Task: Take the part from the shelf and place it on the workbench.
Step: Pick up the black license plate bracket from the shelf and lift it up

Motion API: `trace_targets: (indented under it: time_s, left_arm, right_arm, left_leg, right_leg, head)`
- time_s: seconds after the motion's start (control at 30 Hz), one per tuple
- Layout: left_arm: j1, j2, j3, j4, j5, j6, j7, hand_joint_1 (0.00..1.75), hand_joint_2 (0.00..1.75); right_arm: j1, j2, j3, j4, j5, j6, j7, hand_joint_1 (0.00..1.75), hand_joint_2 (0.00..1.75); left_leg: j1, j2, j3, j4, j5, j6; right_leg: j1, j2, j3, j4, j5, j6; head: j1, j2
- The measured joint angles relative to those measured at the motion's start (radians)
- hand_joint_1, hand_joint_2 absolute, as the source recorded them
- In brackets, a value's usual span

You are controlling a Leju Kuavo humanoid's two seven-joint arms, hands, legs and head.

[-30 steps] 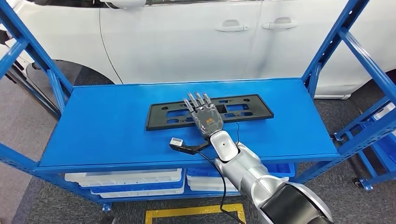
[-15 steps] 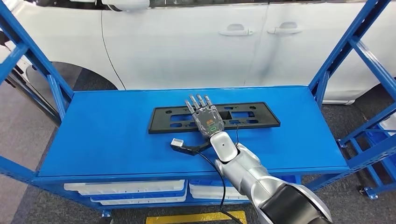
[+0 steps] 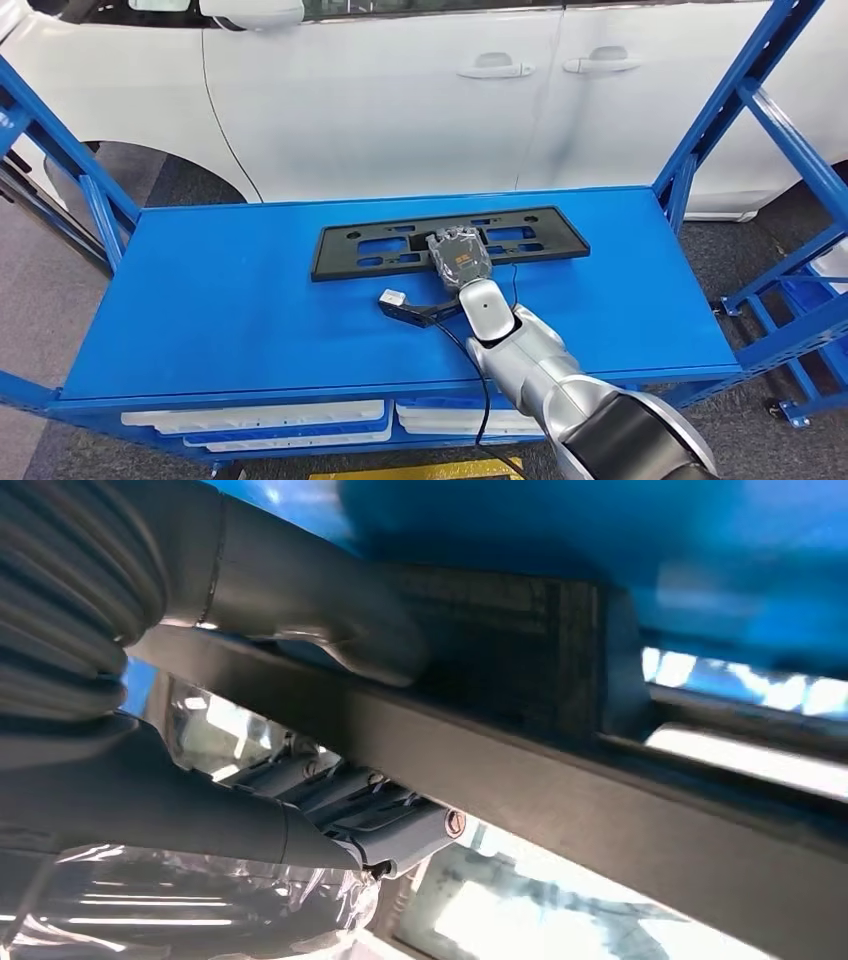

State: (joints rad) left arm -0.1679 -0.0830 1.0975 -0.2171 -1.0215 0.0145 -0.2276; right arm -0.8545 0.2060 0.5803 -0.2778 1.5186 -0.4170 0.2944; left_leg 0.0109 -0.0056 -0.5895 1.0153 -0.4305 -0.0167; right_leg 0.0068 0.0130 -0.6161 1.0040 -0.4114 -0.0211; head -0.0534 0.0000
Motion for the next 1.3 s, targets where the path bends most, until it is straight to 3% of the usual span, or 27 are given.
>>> trace_targets:
  time_s: [0.13, 0.2, 0.27, 0.3, 0.33, 0.37, 0.43, 0.5, 0.6, 0.67, 0.77, 0.8, 0.83, 0.87, 0.97, 1.03, 1.1, 1.17, 1.23, 1.3]
  left_arm:
    - [0.0, 0.0, 0.0, 0.0, 0.0, 0.001, -0.002, 0.0, 0.0]
    - [-0.002, 0.001, 0.0, 0.0, 0.0, 0.002, -0.004, 0.0, 0.0]
    - [-0.003, 0.002, 0.0, 0.0, 0.0, 0.003, -0.005, 0.0, 0.0]
    - [-0.003, 0.002, 0.0, 0.0, 0.0, 0.003, -0.006, 0.0, 0.0]
    - [-0.003, 0.002, 0.0, 0.0, 0.0, 0.003, -0.007, 0.0, 0.0]
    - [-0.003, 0.003, 0.0, 0.0, 0.0, 0.002, -0.009, 0.0, 0.0]
    - [-0.004, 0.003, 0.0, 0.0, -0.001, 0.0, -0.023, 0.0, 0.87]
    - [-0.006, 0.003, -0.002, 0.0, -0.002, -0.004, -0.055, 0.0, 1.75]
    - [-0.007, 0.005, -0.003, 0.0, 0.003, -0.013, -0.103, 0.0, 1.75]
    - [-0.007, 0.005, -0.003, 0.0, 0.007, -0.013, -0.114, 0.0, 1.75]
    - [-0.007, 0.005, -0.003, 0.0, 0.012, -0.01, -0.115, 0.0, 1.75]
    - [-0.006, 0.005, -0.003, 0.0, 0.015, -0.009, -0.114, 0.0, 1.75]
    - [-0.005, 0.005, -0.003, 0.0, 0.021, -0.011, -0.112, 0.0, 1.75]
    - [-0.003, 0.006, -0.002, 0.0, 0.029, -0.015, -0.111, 0.0, 1.75]
    - [0.0, 0.009, 0.002, 0.0, 0.054, -0.028, -0.127, 0.0, 1.75]
    - [0.0, 0.01, 0.008, 0.0, 0.071, -0.038, -0.144, 0.0, 1.75]
    - [0.005, 0.013, 0.018, 0.0, 0.091, -0.053, -0.159, 0.0, 1.75]
    - [0.012, 0.015, 0.028, 0.0, 0.111, -0.067, -0.173, 0.0, 1.75]
    - [0.016, 0.016, 0.038, 0.0, 0.125, -0.075, -0.18, 0.0, 1.75]
    - [0.018, 0.017, 0.048, 0.0, 0.137, -0.077, -0.182, 0.0, 1.75]
  right_arm:
    - [-0.002, -0.002, -0.002, -0.001, 0.004, 0.004, 0.002, 1.75, 1.75]
    - [-0.002, -0.002, -0.006, -0.001, 0.004, 0.005, 0.002, 1.75, 1.75]
    - [0.001, -0.004, -0.01, 0.0, 0.004, 0.007, 0.002, 1.75, 1.75]
    - [0.002, -0.005, -0.011, 0.001, 0.004, 0.006, 0.002, 1.75, 1.75]
    - [0.003, -0.006, -0.012, 0.001, 0.004, 0.005, 0.002, 1.75, 1.75]
    - [0.003, -0.006, -0.013, 0.001, 0.004, 0.003, 0.001, 1.75, 1.75]
    - [0.001, -0.006, -0.016, 0.001, 0.004, -0.004, -0.002, 1.75, 1.75]
    - [0.0, -0.007, -0.023, -0.001, -0.004, -0.022, -0.015, 1.75, 1.75]
    - [0.001, -0.007, -0.052, -0.01, -0.059, -0.096, -0.091, 1.75, 1.75]
    - [-0.003, -0.002, -0.086, -0.03, -0.121, -0.158, -0.174, 1.75, 1.75]
    - [-0.016, 0.013, -0.141, -0.067, -0.201, -0.201, -0.271, 1.75, 1.75]
    - [-0.017, 0.017, -0.156, -0.078, -0.233, -0.205, -0.306, 1.75, 1.75]
    - [-0.013, 0.02, -0.173, -0.099, -0.291, -0.206, -0.365, 1.75, 1.75]
    - [-0.004, 0.023, -0.192, -0.131, -0.375, -0.199, -0.445, 1.75, 1.75]
    - [0.05, 0.032, -0.24, -0.339, -0.765, -0.06, -0.727, 1.75, 1.75]
    - [0.114, 0.03, -0.248, -0.55, -1.044, 0.092, -0.84, 1.75, 1.75]
    - [0.205, 0.017, -0.248, -0.796, -1.32, 0.26, -0.884, 1.75, 1.75]
    - [0.283, -0.009, -0.248, -1.034, -1.559, 0.433, -0.916, 1.75, 1.75]
    - [0.34, -0.037, -0.248, -1.211, -1.695, 0.579, -0.946, 1.75, 1.75]
    - [0.408, -0.054, -0.246, -1.336, -1.779, 0.708, -0.959, 1.75, 1.75]
  left_leg:
    - [0.003, -0.002, 0.007, -0.017, 0.002, 0.023]
    - [0.006, -0.001, 0.01, -0.021, 0.004, 0.032]
    - [0.005, 0.0, 0.01, -0.02, 0.002, 0.035]
    - [0.005, 0.0, 0.011, -0.02, 0.001, 0.035]
    - [0.005, -0.001, 0.013, -0.02, 0.0, 0.034]
    - [0.005, -0.001, 0.015, -0.019, -0.002, 0.033]
    - [0.004, -0.002, 0.02, -0.015, -0.008, 0.027]
    - [0.001, -0.003, 0.019, -0.011, -0.013, 0.017]
    - [0.003, -0.003, 0.016, -0.01, -0.018, -0.001]
    - [0.005, -0.001, 0.001, 0.025, -0.044, -0.011]
    - [0.008, -0.001, -0.086, 0.208, -0.128, -0.019]
    - [0.008, 0.0, -0.114, 0.258, -0.14, -0.02]
    - [0.008, 0.0, -0.127, 0.275, -0.133, -0.02]
    - [0.008, 0.0, -0.121, 0.253, -0.108, -0.019]
    - [0.006, 0.0, -0.04, 0.064, -0.009, -0.006]
    - [0.001, -0.003, -0.014, 0.007, 0.002, 0.002]
    - [0.0, -0.008, -0.012, 0.0, 0.0, 0.01]
    - [0.005, -0.011, -0.007, -0.008, 0.002, 0.019]
    - [0.008, -0.009, -0.003, -0.011, 0.001, 0.027]
    - [0.007, -0.006, -0.001, -0.01, -0.003, 0.032]
  right_leg:
    - [-0.001, 0.0, -0.007, 0.017, -0.014, 0.02]
    - [-0.005, -0.002, -0.045, 0.103, -0.064, 0.03]
    - [-0.009, -0.003, -0.112, 0.24, -0.123, 0.037]
    - [-0.012, -0.004, -0.135, 0.286, -0.134, 0.04]
    - [-0.014, -0.005, -0.141, 0.295, -0.125, 0.041]
    - [-0.016, -0.005, -0.127, 0.262, -0.098, 0.04]
    - [-0.018, -0.007, -0.06, 0.124, -0.032, 0.035]
    - [-0.015, -0.007, -0.016, 0.029, -0.004, 0.028]
    - [-0.012, -0.005, -0.013, 0.013, -0.004, 0.013]
    - [-0.014, -0.005, -0.009, 0.006, -0.002, 0.001]
    - [-0.012, -0.005, -0.004, 0.004, -0.006, -0.011]
    - [-0.009, -0.006, -0.002, 0.005, -0.007, -0.012]
    - [-0.008, -0.007, 0.0, 0.005, -0.009, -0.013]
    - [-0.006, -0.007, 0.002, 0.007, -0.012, -0.014]
    - [-0.002, -0.006, 0.007, 0.013, -0.021, -0.009]
    - [0.001, -0.007, 0.004, 0.015, -0.025, -0.001]
    - [0.001, -0.01, 0.004, 0.014, -0.028, 0.011]
    - [0.0, -0.012, -0.003, 0.037, -0.048, 0.023]
    - [-0.003, -0.011, -0.048, 0.133, -0.102, 0.033]
    - [-0.007, -0.011, -0.117, 0.268, -0.154, 0.038]
  head:
    - [0.0, 0.0]
    - [0.0, 0.0]
    - [0.0, 0.0]
    - [0.0, 0.0]
    - [0.0, 0.0]
    - [0.0, 0.0]
    - [0.0, 0.0]
    - [0.0, 0.0]
    - [0.0, 0.0]
    - [0.0, 0.0]
    - [0.0, 0.0]
    - [0.0, 0.0]
    - [0.0, 0.0]
    - [0.0, 0.0]
    - [0.0, 0.0]
    - [0.0, 0.0]
    - [0.0, 0.0]
    - [0.0, 0.0]
    - [0.0, 0.0]
    - [0.0, 0.0]
